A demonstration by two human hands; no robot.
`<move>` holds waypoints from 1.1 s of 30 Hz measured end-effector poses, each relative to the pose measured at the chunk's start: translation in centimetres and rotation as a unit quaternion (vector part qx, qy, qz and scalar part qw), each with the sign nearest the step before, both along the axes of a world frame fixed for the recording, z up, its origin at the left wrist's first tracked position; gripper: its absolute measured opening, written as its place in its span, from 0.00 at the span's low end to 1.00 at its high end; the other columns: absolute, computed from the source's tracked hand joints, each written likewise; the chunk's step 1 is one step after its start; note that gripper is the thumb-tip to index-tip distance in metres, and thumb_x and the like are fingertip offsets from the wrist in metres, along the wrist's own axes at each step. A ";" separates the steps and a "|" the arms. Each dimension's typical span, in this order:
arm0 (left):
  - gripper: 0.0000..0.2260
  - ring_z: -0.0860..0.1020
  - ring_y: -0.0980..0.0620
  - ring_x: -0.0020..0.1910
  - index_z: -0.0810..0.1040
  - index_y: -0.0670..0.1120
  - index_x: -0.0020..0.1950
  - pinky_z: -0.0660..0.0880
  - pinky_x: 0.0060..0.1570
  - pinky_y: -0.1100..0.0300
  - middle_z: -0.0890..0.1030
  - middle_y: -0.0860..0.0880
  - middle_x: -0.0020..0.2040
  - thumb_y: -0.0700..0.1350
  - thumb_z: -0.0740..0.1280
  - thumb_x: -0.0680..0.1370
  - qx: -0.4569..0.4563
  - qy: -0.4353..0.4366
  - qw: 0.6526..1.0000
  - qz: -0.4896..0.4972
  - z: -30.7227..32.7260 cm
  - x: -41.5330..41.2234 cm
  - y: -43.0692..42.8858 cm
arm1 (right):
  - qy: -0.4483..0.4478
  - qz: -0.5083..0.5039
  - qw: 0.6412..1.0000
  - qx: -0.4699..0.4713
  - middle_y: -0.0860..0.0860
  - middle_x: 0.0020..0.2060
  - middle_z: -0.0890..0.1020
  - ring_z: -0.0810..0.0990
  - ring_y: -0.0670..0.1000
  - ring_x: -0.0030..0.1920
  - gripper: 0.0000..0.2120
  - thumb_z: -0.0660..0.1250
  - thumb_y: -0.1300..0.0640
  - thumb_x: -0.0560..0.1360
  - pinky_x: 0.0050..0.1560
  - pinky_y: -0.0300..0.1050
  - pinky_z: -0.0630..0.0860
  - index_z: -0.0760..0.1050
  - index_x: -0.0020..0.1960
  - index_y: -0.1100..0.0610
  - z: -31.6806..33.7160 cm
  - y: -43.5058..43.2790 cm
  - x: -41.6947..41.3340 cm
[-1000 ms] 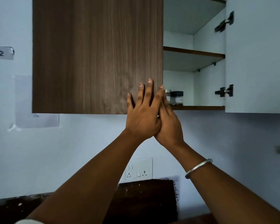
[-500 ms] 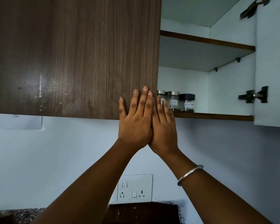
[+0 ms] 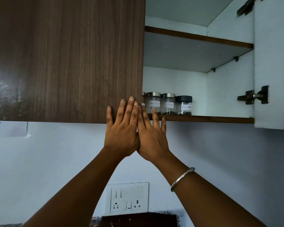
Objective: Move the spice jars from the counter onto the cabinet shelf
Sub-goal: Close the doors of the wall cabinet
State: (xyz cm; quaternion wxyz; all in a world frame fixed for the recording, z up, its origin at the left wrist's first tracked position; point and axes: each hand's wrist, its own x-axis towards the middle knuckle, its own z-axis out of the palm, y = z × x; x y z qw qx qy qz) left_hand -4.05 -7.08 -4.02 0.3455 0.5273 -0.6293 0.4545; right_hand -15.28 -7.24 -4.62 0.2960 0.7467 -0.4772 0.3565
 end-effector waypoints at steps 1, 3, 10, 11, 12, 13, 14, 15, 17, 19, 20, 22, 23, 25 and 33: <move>0.32 0.57 0.42 0.75 0.58 0.42 0.75 0.47 0.71 0.39 0.59 0.43 0.76 0.57 0.51 0.75 0.009 0.005 1.000 0.001 0.1 -0.1 0.4 | 0.001 0.005 1.000 0.004 0.50 0.77 0.44 0.39 0.58 0.77 0.42 0.61 0.43 0.76 0.74 0.62 0.41 0.36 0.77 0.52 0.1 0.3 -0.1; 0.33 0.51 0.43 0.76 0.53 0.43 0.76 0.45 0.71 0.40 0.53 0.44 0.77 0.58 0.46 0.75 0.042 0.014 0.999 -0.002 0.5 -0.3 1.4 | 0.003 0.011 1.000 0.020 0.49 0.77 0.44 0.40 0.57 0.77 0.42 0.61 0.42 0.76 0.74 0.62 0.43 0.36 0.77 0.52 0.4 0.8 -0.4; 0.38 0.36 0.46 0.76 0.36 0.46 0.76 0.41 0.73 0.43 0.36 0.48 0.77 0.58 0.57 0.78 0.210 0.019 0.976 -0.046 0.8 -1.2 5.5 | 0.045 -0.019 0.995 0.085 0.50 0.77 0.42 0.43 0.55 0.77 0.45 0.59 0.38 0.75 0.71 0.66 0.38 0.32 0.76 0.53 -0.2 4.4 -2.0; 0.39 0.37 0.46 0.76 0.37 0.46 0.76 0.42 0.73 0.44 0.36 0.48 0.77 0.58 0.59 0.78 0.227 0.029 0.971 -0.064 0.7 -1.4 6.2 | 0.042 -0.025 0.995 0.092 0.50 0.77 0.43 0.43 0.56 0.77 0.45 0.60 0.38 0.75 0.71 0.66 0.40 0.32 0.76 0.53 -0.2 5.2 -2.3; 0.39 0.38 0.46 0.76 0.37 0.46 0.76 0.44 0.74 0.44 0.36 0.48 0.77 0.57 0.60 0.78 0.242 0.037 0.966 -0.084 0.6 -1.6 6.9 | 0.036 -0.030 0.994 0.101 0.50 0.77 0.43 0.43 0.57 0.77 0.46 0.61 0.39 0.74 0.71 0.66 0.41 0.32 0.76 0.52 0.0 6.0 -2.6; 0.39 0.38 0.45 0.76 0.37 0.46 0.76 0.45 0.74 0.45 0.37 0.47 0.77 0.56 0.61 0.78 0.254 0.044 0.960 -0.105 0.5 -1.9 7.6 | 0.031 -0.035 0.993 0.108 0.50 0.77 0.43 0.43 0.57 0.77 0.47 0.62 0.40 0.74 0.71 0.66 0.42 0.32 0.76 0.52 0.2 7.0 -3.0; 0.40 0.39 0.45 0.77 0.38 0.46 0.77 0.47 0.74 0.46 0.38 0.47 0.78 0.55 0.62 0.77 0.264 0.052 0.955 -0.127 0.5 -2.3 8.3 | 0.028 -0.041 0.992 0.114 0.50 0.77 0.43 0.44 0.58 0.77 0.48 0.64 0.41 0.73 0.72 0.66 0.43 0.31 0.75 0.51 0.3 7.9 -3.3; 0.40 0.40 0.44 0.77 0.38 0.46 0.77 0.49 0.75 0.46 0.39 0.47 0.78 0.54 0.63 0.77 0.271 0.060 0.949 -0.147 0.5 -2.7 9.0 | 0.028 -0.047 0.991 0.118 0.51 0.77 0.44 0.44 0.58 0.77 0.48 0.65 0.42 0.73 0.72 0.65 0.43 0.32 0.75 0.51 0.3 8.8 -3.6; 0.40 0.43 0.44 0.77 0.40 0.45 0.77 0.52 0.74 0.45 0.41 0.46 0.78 0.52 0.65 0.77 0.280 0.065 0.940 -0.182 0.6 -3.5 10.4 | 0.024 -0.064 0.990 0.126 0.51 0.77 0.44 0.45 0.59 0.77 0.48 0.65 0.43 0.73 0.72 0.65 0.45 0.32 0.76 0.51 0.3 11.0 -4.4; 0.39 0.45 0.43 0.77 0.42 0.45 0.77 0.55 0.74 0.45 0.44 0.45 0.78 0.50 0.65 0.76 0.285 0.064 0.933 -0.210 0.5 -4.4 12.1 | 0.022 -0.083 0.988 0.132 0.51 0.77 0.45 0.46 0.59 0.77 0.47 0.65 0.44 0.73 0.72 0.66 0.47 0.34 0.76 0.51 0.3 13.5 -5.4; 0.39 0.45 0.43 0.77 0.42 0.45 0.77 0.55 0.73 0.44 0.45 0.45 0.78 0.50 0.65 0.76 0.284 0.060 0.931 -0.221 0.4 -4.8 12.8 | 0.021 -0.091 0.987 0.131 0.52 0.77 0.46 0.47 0.59 0.77 0.47 0.66 0.44 0.73 0.72 0.66 0.48 0.34 0.76 0.51 0.4 14.6 -5.9; 0.39 0.46 0.43 0.77 0.42 0.46 0.77 0.57 0.73 0.44 0.45 0.44 0.78 0.50 0.65 0.76 0.289 0.046 0.925 -0.242 0.3 -5.6 14.7 | 0.019 -0.109 0.986 0.126 0.52 0.77 0.48 0.49 0.59 0.76 0.47 0.66 0.44 0.73 0.72 0.65 0.51 0.36 0.76 0.51 0.4 17.4 -7.1; 0.39 0.46 0.43 0.77 0.42 0.46 0.77 0.58 0.72 0.44 0.45 0.44 0.78 0.50 0.66 0.76 0.296 0.038 0.921 -0.249 0.2 -6.0 15.7 | 0.019 -0.118 0.985 0.125 0.53 0.77 0.48 0.51 0.59 0.76 0.47 0.66 0.44 0.73 0.71 0.65 0.53 0.36 0.76 0.51 0.3 18.8 -7.7; 0.40 0.47 0.42 0.77 0.42 0.46 0.77 0.58 0.72 0.44 0.45 0.44 0.78 0.51 0.66 0.76 0.305 0.021 0.916 -0.259 0.1 -6.9 17.4 | 0.020 -0.132 0.983 0.126 0.54 0.77 0.50 0.55 0.59 0.75 0.48 0.68 0.45 0.72 0.71 0.63 0.57 0.36 0.76 0.51 0.0 21.3 -9.0; 0.42 0.47 0.43 0.77 0.44 0.46 0.77 0.59 0.71 0.46 0.46 0.44 0.78 0.51 0.69 0.74 0.296 -0.038 0.891 -0.341 -0.2 -12.7 25.0 | -0.005 -0.216 0.970 0.115 0.55 0.76 0.53 0.59 0.60 0.73 0.51 0.70 0.44 0.70 0.69 0.62 0.62 0.35 0.76 0.52 -0.7 30.1 -14.9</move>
